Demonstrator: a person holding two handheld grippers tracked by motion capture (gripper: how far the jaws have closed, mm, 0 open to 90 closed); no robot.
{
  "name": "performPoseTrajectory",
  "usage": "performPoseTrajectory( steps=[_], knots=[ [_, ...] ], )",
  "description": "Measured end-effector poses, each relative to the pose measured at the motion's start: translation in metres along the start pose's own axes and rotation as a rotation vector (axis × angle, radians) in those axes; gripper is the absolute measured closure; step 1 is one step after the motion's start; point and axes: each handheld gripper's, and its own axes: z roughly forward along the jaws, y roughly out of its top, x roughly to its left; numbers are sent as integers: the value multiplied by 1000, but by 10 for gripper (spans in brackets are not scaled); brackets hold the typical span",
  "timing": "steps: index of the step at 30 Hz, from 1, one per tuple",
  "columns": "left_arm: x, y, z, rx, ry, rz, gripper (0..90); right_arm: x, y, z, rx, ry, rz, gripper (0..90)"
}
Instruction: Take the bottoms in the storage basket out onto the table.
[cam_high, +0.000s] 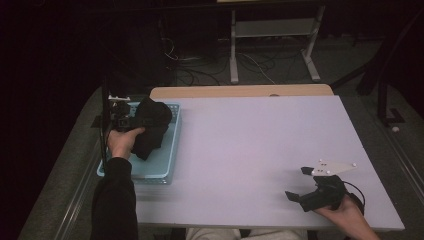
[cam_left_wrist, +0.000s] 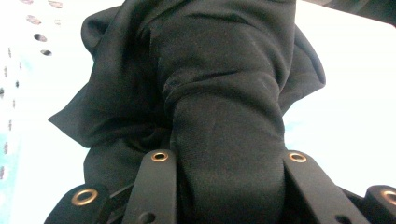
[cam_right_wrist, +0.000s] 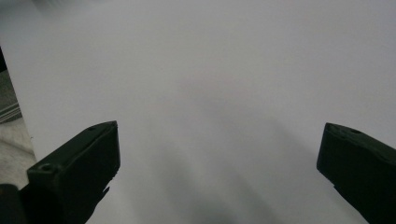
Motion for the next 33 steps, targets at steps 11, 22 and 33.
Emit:
performPoseTrajectory(
  steps=[11, 22, 33],
  knots=[
    [-16, 4, -28, -78, -65, 27, 693, 0, 0, 0, 0, -3, 2, 0],
    [-41, 5, -48, -114, -136, 95, 693, 0, 0, -1, -2, -6, 1, 0],
    [-70, 11, -67, -153, -224, 165, 693, 0, 0, -1, -1, -7, 2, 0]
  ],
)
